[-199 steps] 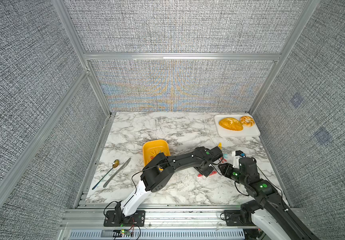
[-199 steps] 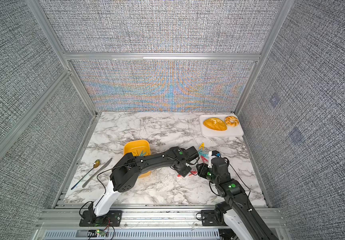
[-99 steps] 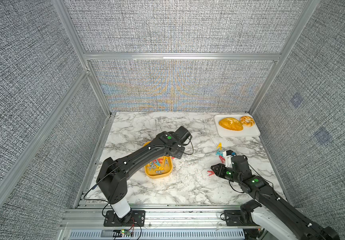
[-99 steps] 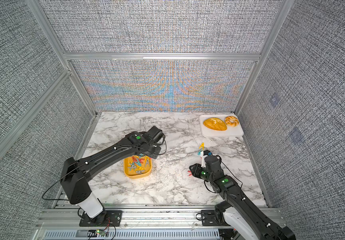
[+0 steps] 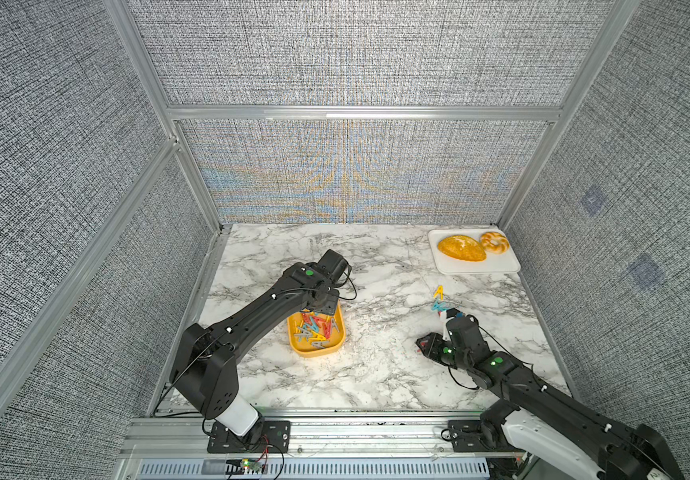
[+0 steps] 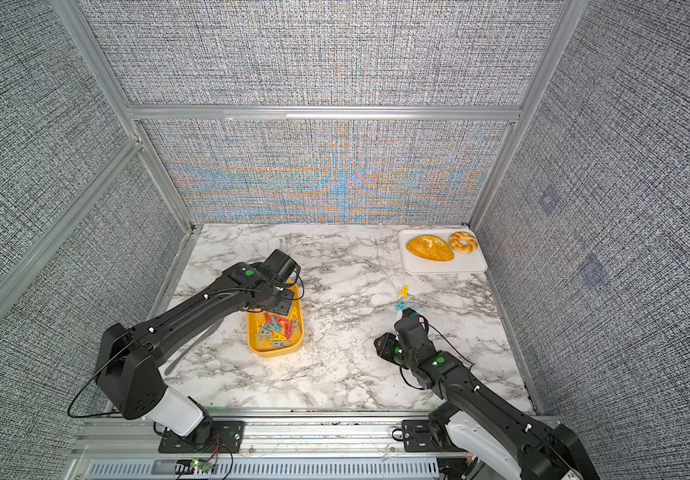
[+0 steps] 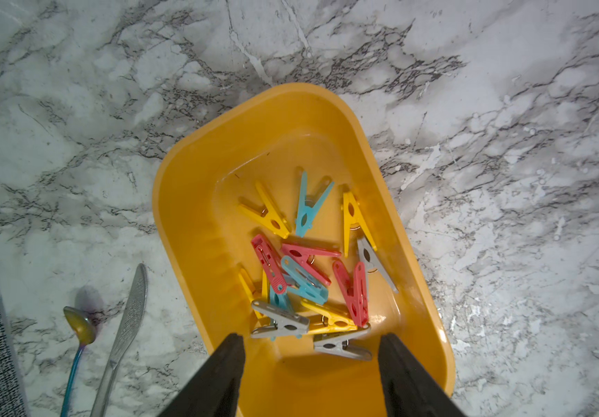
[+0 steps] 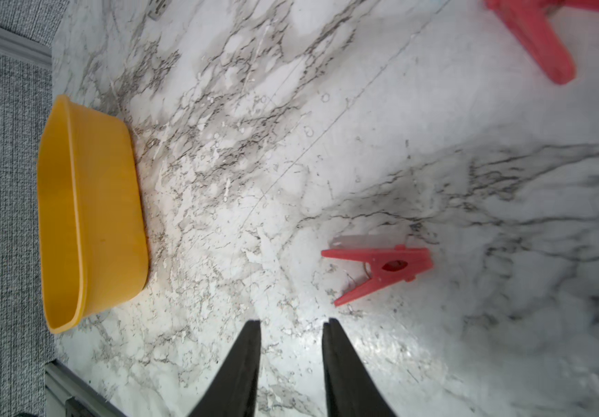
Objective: Put the clothespins into the storage box
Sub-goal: Place the clothespin in the storage box.
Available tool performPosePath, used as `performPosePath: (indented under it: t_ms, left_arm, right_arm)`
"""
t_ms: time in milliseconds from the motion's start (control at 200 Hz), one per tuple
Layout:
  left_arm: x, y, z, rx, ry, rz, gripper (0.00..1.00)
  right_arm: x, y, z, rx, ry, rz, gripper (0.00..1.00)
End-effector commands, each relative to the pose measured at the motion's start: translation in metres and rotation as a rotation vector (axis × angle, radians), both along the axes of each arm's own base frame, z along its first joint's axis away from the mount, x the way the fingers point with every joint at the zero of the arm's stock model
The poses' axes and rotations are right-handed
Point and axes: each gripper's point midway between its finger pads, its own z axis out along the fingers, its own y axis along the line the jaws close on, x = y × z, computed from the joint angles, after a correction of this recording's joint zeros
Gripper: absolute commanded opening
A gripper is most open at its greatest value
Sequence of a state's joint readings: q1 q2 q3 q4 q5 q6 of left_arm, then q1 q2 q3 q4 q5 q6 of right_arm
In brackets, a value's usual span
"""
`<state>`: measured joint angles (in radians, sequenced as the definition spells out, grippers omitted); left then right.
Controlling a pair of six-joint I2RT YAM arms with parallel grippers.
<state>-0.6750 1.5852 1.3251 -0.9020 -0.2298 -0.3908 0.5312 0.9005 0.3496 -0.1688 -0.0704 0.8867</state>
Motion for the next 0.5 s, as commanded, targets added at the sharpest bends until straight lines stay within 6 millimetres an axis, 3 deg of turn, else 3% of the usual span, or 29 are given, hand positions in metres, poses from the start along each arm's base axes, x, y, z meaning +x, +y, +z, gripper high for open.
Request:
performPosePath:
  t_ms: [0,250,495]
  left_arm:
    - [-0.001,-0.018,0.002,-0.088,0.006,-0.019,0.65]
    - [-0.017,-0.052,0.003,-0.150,0.004,-0.080,0.65]
    - [-0.028,-0.076,0.000,-0.156,0.003,-0.129,0.65]
  right_arm:
    - [0.005,-0.006,-0.004,-0.005,0.009,-0.069,0.34]
    - [0.001,-0.010,-0.024,-0.061,0.107,-0.086,0.31]
    - [0.008,-0.011,-0.024,-0.078,0.109,-0.109,0.36]
